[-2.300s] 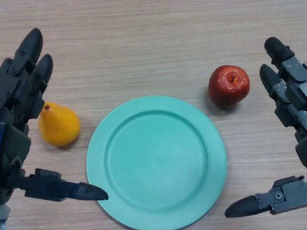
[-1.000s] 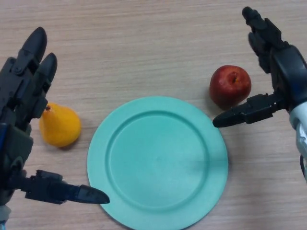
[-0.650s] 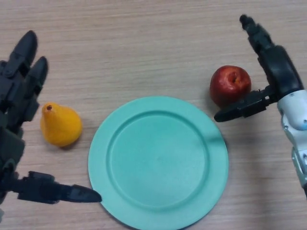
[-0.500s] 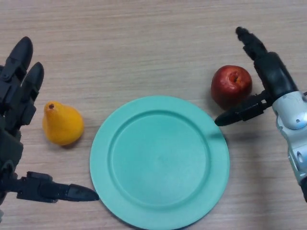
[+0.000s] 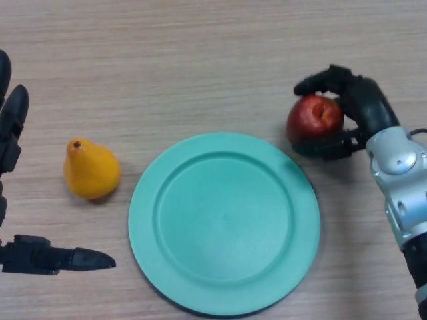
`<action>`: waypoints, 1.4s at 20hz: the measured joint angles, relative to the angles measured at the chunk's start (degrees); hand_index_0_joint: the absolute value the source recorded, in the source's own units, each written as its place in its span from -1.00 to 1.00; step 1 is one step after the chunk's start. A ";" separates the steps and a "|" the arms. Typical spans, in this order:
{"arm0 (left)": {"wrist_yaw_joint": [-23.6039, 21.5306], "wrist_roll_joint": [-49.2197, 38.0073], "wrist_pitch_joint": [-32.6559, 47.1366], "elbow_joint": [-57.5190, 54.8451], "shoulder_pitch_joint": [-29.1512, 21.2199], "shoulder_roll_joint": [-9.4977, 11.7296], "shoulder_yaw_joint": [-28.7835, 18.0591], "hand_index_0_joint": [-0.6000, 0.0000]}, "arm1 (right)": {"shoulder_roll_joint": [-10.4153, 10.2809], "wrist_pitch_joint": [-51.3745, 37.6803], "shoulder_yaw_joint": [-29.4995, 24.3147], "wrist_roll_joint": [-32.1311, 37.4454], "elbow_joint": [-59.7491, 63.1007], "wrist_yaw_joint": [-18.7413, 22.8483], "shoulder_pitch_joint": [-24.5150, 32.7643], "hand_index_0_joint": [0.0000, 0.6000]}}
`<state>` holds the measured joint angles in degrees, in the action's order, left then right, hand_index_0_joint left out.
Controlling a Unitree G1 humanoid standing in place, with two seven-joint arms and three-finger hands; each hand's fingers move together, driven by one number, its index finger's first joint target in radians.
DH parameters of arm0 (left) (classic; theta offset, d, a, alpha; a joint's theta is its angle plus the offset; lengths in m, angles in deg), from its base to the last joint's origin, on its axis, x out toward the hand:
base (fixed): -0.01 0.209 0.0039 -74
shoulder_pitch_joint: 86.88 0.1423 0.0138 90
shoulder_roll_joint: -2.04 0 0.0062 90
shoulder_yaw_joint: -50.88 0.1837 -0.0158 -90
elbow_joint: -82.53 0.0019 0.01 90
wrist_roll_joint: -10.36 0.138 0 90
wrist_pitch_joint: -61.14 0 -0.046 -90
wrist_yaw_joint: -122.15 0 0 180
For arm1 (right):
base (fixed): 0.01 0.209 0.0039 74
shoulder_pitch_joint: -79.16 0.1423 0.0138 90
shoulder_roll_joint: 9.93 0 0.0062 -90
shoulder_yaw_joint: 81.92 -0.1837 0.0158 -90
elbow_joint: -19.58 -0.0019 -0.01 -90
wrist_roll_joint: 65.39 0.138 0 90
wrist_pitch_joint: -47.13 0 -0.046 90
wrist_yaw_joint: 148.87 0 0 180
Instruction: Pick up the red apple and place it on the plate
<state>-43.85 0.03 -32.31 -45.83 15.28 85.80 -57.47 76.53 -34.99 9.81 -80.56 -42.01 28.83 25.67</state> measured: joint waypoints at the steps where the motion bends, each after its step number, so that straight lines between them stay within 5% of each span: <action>1: -0.04 0.14 0.01 0.31 0.24 -0.02 0.20 1.00 | -0.02 0.68 0.07 -0.02 -4.15 0.00 -0.46 1.00; 6: -0.73 0.20 0.01 -0.98 0.91 -0.10 0.64 1.00 | -1.70 10.90 4.09 1.74 -26.70 -1.04 -8.90 1.00; 9: -0.72 0.10 -0.13 -4.11 0.15 -0.10 0.79 1.00 | -1.70 14.15 14.83 -0.58 -35.76 -1.22 -16.80 1.00; 13: -0.69 -0.30 -2.69 -4.12 -0.44 -0.10 0.92 1.00 | -1.68 12.25 25.71 -5.95 -35.75 -0.97 -21.87 1.00; 16: -0.69 -2.22 -2.72 -4.43 -0.62 -0.10 0.94 1.00 | -1.55 11.03 27.41 -7.94 -33.70 1.81 -22.20 1.00; 18: -0.69 -2.21 -2.72 -4.44 -0.59 -0.10 0.97 1.00 | -1.43 11.11 27.55 -9.67 -33.29 2.60 -22.18 0.33; 21: -0.69 -2.20 -2.72 -4.44 -0.58 -0.10 1.17 1.00 | -1.39 11.66 27.59 -10.31 -33.85 2.62 -22.02 -1.00; 24: 0.12 -2.00 -2.72 -4.43 -0.13 -0.10 2.11 1.00 | -1.29 19.24 27.46 -8.23 -43.57 2.46 -20.92 -1.00; 28: 0.55 -1.99 -2.71 -4.36 0.05 -0.10 1.84 1.00 | -1.69 26.12 14.88 -1.63 -60.06 -3.58 -17.86 -1.00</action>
<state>-43.31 -1.96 -35.03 -50.19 15.33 85.70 -55.64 74.84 -8.87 24.69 -82.19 -102.07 25.25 7.81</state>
